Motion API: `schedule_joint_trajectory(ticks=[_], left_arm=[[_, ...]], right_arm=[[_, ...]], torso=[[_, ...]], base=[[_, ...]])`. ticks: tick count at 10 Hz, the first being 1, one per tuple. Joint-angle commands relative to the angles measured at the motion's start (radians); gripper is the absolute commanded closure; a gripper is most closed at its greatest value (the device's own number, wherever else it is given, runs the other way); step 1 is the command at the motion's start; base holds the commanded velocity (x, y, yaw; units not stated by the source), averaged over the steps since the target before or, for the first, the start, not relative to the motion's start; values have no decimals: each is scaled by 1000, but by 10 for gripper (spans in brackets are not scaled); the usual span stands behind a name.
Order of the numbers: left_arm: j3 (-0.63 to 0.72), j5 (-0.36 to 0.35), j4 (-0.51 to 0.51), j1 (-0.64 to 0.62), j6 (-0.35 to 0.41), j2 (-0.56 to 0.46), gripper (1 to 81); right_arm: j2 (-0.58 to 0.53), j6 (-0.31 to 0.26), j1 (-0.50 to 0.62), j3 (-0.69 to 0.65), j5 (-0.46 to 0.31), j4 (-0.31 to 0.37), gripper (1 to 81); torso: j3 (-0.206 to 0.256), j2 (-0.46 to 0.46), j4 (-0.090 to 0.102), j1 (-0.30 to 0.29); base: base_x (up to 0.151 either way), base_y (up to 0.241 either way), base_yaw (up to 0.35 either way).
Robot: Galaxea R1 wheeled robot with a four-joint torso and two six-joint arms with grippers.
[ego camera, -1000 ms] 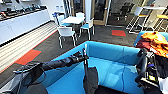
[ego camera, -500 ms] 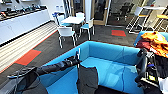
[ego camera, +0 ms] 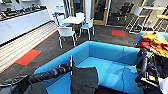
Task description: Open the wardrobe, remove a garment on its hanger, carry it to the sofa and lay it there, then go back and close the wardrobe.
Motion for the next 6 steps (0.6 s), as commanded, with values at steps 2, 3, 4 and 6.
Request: schedule_joint_trajectory(ticks=[2,3,4,6], left_arm=[[-23,-20,56,-125,4,-48,811],[-49,-20,59,-112,4,-48,811],[-95,-22,58,-105,4,-43,811],[-156,-22,58,-102,4,-46,811]], right_arm=[[23,-10,-8,16,-72,-16,10],[23,-10,-8,16,-71,-16,10],[23,-10,-8,14,-71,-16,10],[23,-10,-11,13,-71,-16,10]], torso=[[0,0,0,0],[0,0,0,0],[0,0,0,0],[0,0,0,0]], base=[[0,0,0],[0,0,0],[0,0,0],[0,0,0]])
